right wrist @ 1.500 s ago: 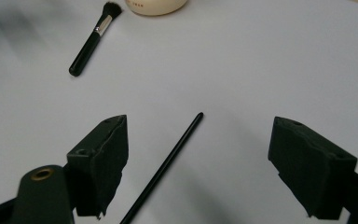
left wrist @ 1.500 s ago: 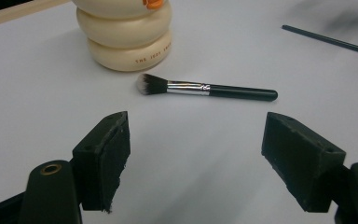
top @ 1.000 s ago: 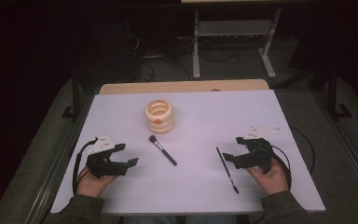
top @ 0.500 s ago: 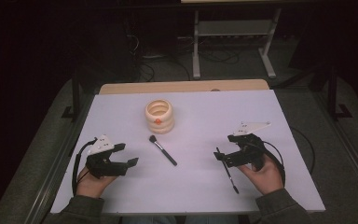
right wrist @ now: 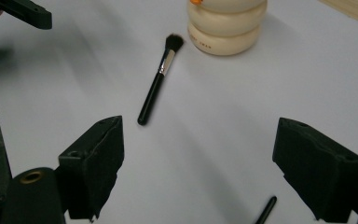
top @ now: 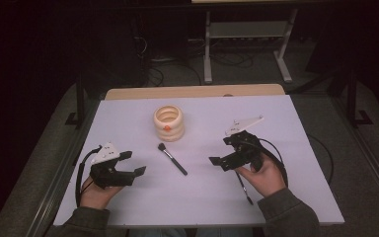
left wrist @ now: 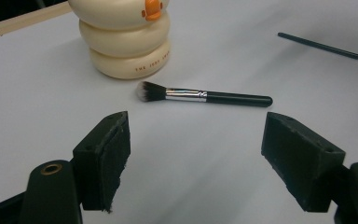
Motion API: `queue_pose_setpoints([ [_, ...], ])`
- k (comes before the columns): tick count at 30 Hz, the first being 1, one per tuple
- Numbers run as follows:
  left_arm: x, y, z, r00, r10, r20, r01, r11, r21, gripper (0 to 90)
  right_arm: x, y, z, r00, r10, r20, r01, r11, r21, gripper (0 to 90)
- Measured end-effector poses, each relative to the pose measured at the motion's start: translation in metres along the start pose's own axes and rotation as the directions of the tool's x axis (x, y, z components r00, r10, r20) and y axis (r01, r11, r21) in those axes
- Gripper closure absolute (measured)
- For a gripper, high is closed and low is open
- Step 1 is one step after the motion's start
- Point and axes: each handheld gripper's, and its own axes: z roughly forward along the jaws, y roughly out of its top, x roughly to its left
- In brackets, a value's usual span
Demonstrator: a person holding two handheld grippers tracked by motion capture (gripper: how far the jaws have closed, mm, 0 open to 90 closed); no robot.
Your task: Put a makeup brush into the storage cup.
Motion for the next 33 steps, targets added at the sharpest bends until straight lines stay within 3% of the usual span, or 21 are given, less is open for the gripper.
queue_pose_setpoints([
  [10,0.001,0.000,-0.001,1.0000,0.007,-0.002,-0.007,0.9999,-0.008,23.5,0.016,0.035,0.017,0.9985,-0.036,-0.041,0.038,0.9977,0.057,14.5],
  [11,0.001,0.000,0.000,1.0000,-0.002,-0.002,0.002,0.9999,-0.013,23.5,0.020,0.047,0.021,0.9977,-0.043,-0.052,0.046,0.9975,0.053,14.5],
  [22,0.002,0.001,-0.003,1.0000,-0.006,-0.007,0.006,0.9998,-0.020,23.5,0.031,0.074,0.041,0.9957,-0.080,-0.048,0.082,0.9954,0.050,19.2],
  [33,0.005,0.001,-0.005,0.9999,-0.003,-0.010,0.003,0.9999,-0.017,23.6,0.039,0.090,0.081,0.9927,-0.087,-0.084,0.097,0.9887,0.114,22.0],
])
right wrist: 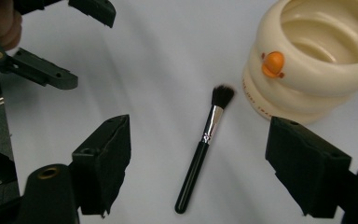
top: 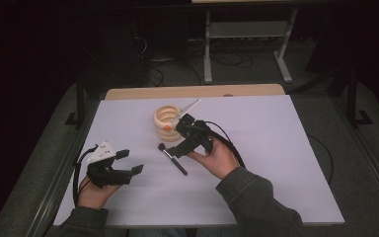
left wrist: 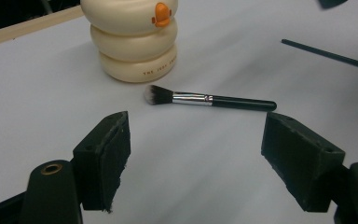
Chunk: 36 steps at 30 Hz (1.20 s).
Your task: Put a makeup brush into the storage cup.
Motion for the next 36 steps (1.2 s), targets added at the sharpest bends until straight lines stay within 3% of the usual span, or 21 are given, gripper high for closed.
queue_pose_setpoints([
  [5,0.000,0.000,0.000,1.0000,-0.005,0.002,0.005,0.9999,-0.009,23.6,-0.003,0.001,0.023,0.9993,0.036,0.005,-0.036,0.9965,0.076,26.2],
  [14,0.000,0.000,0.000,1.0000,-0.003,0.002,0.003,1.0000,-0.006,23.7,-0.011,-0.011,0.049,0.9973,0.072,0.008,-0.073,0.9876,0.139,32.4],
  [22,-0.001,0.001,0.000,1.0000,0.004,0.002,-0.004,1.0000,0.005,23.8,-0.013,-0.023,0.066,0.9943,0.106,0.006,-0.105,0.9749,0.196,39.3],
  [36,-0.001,0.000,0.001,1.0000,0.001,0.003,-0.001,1.0000,0.006,23.8,-0.008,-0.030,0.083,0.9948,0.100,0.017,-0.101,0.9629,0.250,57.2],
])
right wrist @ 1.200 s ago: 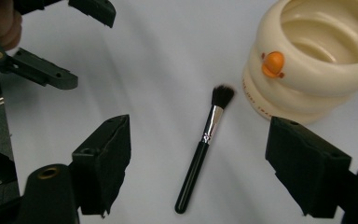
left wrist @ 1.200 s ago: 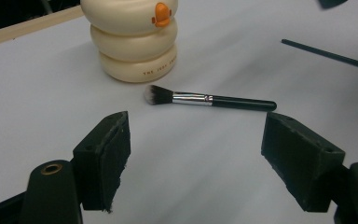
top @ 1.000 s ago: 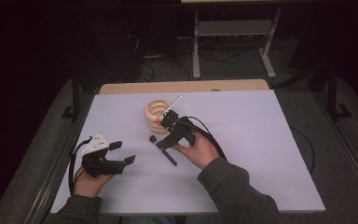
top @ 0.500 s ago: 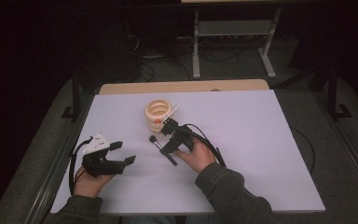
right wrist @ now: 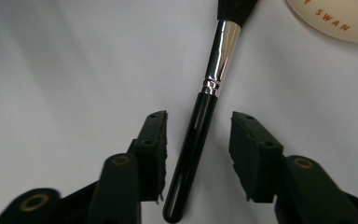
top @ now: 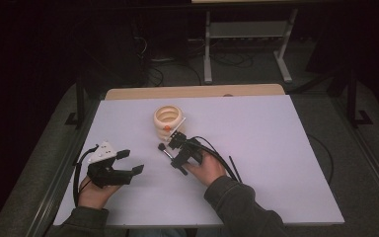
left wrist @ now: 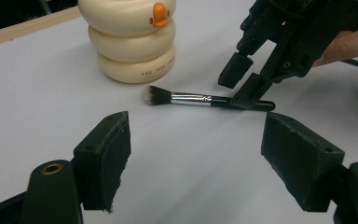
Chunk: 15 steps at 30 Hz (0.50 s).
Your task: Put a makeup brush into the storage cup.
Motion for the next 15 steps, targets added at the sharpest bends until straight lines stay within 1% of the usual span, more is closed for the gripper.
queue_pose_setpoints([
  [4,0.0000,-0.0002,0.0003,1.0000,-0.002,0.001,0.002,1.0000,0.001,23.8,0.0014,0.0002,0.0018,0.9998,-0.003,0.019,0.003,1.0000,0.008,60.1],
  [6,0.0000,-0.0003,0.0003,1.0000,-0.004,0.000,0.004,1.0000,0.001,23.8,0.0015,0.0000,0.0032,0.9996,0.004,0.027,-0.005,0.9998,0.019,60.7],
  [9,0.0001,-0.0004,0.0004,1.0000,-0.006,-0.001,0.006,1.0000,0.001,23.8,0.0022,-0.0007,0.0052,0.9997,0.008,0.024,-0.009,0.9997,0.022,62.4],
  [12,-0.0002,-0.0004,0.0007,1.0000,-0.008,0.001,0.008,1.0000,0.001,23.8,0.0038,-0.0013,0.0078,0.9995,0.000,0.032,-0.001,0.9995,0.033,63.6],
  [15,-0.0001,-0.0005,0.0008,1.0000,-0.006,0.001,0.006,1.0000,0.004,23.8,0.0057,-0.0016,0.0090,0.9986,-0.007,0.052,0.005,0.9993,0.036,66.0],
])
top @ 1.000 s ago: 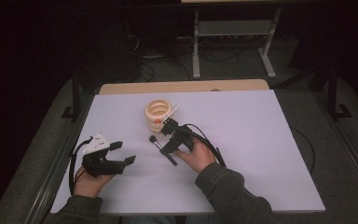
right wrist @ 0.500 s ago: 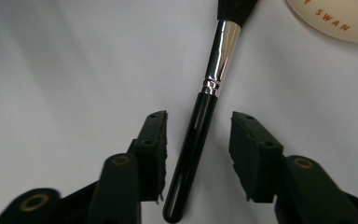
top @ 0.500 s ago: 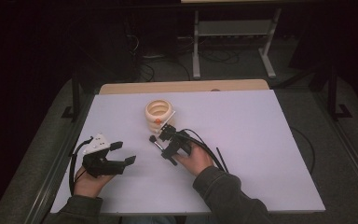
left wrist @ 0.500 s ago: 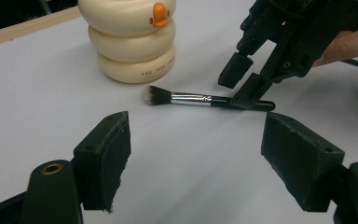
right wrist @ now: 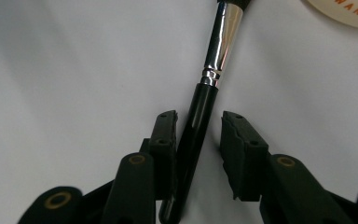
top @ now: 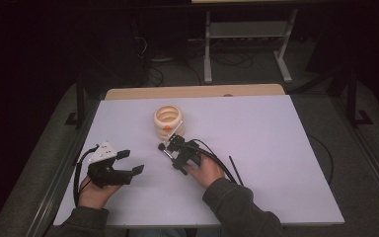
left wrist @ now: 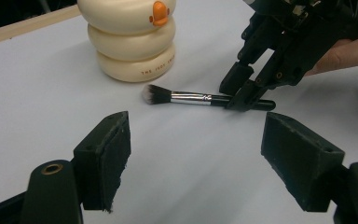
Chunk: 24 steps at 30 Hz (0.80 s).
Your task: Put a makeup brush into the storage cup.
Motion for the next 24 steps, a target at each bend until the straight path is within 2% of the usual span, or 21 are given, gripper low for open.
queue_pose_setpoints([
  [3,0.000,0.000,0.000,1.0000,0.001,0.001,-0.001,1.0000,0.001,23.8,0.003,-0.001,0.000,0.9995,-0.014,0.028,0.014,0.9999,0.000,69.3],
  [5,0.000,0.000,0.000,1.0000,0.004,0.000,-0.004,1.0000,0.004,23.8,0.008,-0.002,0.001,0.9971,-0.041,0.064,0.041,0.9992,0.000,71.5],
  [6,-0.001,0.000,0.000,1.0000,0.002,0.000,-0.002,1.0000,-0.007,23.8,0.010,-0.001,0.001,0.9966,-0.038,0.073,0.038,0.9993,0.003,73.2],
  [7,-0.001,0.001,0.000,0.9999,0.013,-0.001,-0.013,0.9999,0.003,23.8,0.012,-0.001,0.001,0.9958,-0.039,0.083,0.038,0.9992,0.006,75.3],
  [8,-0.002,0.001,0.000,1.0000,0.009,-0.002,-0.009,0.9999,-0.005,23.8,0.013,-0.001,0.001,0.9956,-0.050,0.080,0.049,0.9988,0.008,78.3],
  [10,-0.002,0.001,0.001,1.0000,0.008,0.000,-0.008,1.0000,-0.005,24.0,0.014,0.000,0.001,0.9940,-0.068,0.086,0.067,0.9977,0.011,78.5],
  [16,-0.002,0.000,0.001,1.0000,0.008,0.001,-0.008,1.0000,-0.002,24.1,0.007,0.000,0.001,0.9980,-0.053,0.036,0.052,0.9986,0.012,78.7],
  [21,-0.001,0.000,0.001,1.0000,0.005,0.003,-0.005,1.0000,-0.001,24.0,0.004,0.000,0.000,0.9975,-0.068,0.018,0.068,0.9976,0.011,78.8],
  [24,0.000,-0.001,0.001,1.0000,0.000,0.002,0.000,1.0000,0.003,24.0,-0.001,-0.002,-0.004,0.9978,-0.065,-0.012,0.065,0.9979,0.002,78.8],
])
